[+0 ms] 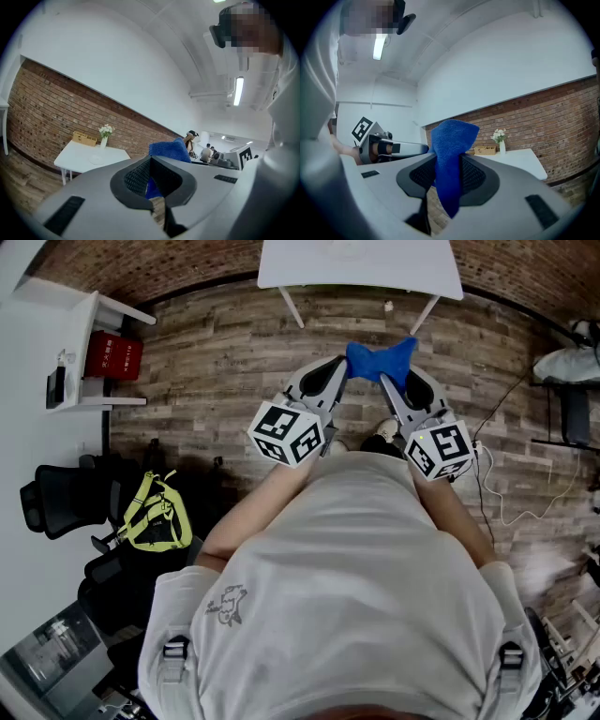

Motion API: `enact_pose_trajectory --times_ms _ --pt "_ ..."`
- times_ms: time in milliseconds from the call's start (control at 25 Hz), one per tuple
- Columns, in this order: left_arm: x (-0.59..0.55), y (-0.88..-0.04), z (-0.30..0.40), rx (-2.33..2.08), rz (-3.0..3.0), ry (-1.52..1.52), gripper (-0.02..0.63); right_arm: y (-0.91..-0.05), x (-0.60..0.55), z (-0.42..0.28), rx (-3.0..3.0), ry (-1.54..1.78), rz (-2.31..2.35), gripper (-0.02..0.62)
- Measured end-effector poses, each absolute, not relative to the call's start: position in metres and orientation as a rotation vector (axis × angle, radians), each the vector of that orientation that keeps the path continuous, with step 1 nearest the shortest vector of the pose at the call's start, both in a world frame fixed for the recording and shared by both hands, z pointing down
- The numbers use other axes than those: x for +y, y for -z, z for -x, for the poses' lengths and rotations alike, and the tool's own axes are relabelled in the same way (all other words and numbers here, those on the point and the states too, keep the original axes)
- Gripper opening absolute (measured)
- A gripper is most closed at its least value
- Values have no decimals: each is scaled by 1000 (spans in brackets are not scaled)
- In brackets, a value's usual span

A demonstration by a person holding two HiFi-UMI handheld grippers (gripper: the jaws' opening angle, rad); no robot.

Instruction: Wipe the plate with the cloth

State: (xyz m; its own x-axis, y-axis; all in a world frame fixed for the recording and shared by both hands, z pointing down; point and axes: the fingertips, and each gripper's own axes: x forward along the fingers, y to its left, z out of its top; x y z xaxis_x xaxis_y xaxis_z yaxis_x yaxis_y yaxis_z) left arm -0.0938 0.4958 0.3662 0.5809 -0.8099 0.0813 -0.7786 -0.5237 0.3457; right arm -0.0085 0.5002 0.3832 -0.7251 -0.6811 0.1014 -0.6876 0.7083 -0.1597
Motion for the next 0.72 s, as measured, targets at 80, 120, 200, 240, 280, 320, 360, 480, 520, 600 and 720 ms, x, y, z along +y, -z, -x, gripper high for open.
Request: enact_pose_trajectory --times_ms 80,120,200,240,280,320,360,480,520,600,720 --pt "496 -366 97 -1300 -2470 122 8 -383 499 12 -2881 -296 -1144 132" --pt "497 -366 98 -1305 -2470 118 8 -384 499 12 -2884 -299 -1142 132" --pt "496 -368 96 -1314 -2471 108 8 -384 498 9 -2887 -303 -1142 132" --pt "495 -369 94 -1319 -2476 98 8 -385 498 7 -2887 -305 -1144 132" --pt "494 -370 93 -1325 -2482 88 8 -386 496 5 -2889 -306 -1146 132" --pt "492 -370 91 -1330 -2485 81 8 -386 495 3 -2890 -307 -1147 132" --pt "489 -370 90 -1335 -2486 81 8 -386 492 1 -2891 -308 -1147 132" --pt "475 -369 86 -1347 -2476 94 8 -385 479 -6 -2905 -316 -1149 132" --pt "470 -369 85 -1353 -2470 98 8 -384 472 -9 -2917 -324 -1149 132" --pt "458 -368 84 -1370 -2460 102 8 -381 458 -13 -2942 -336 -1139 133" --pt "437 -366 77 -1397 -2453 99 8 -377 434 -19 -2968 -340 -1112 133"
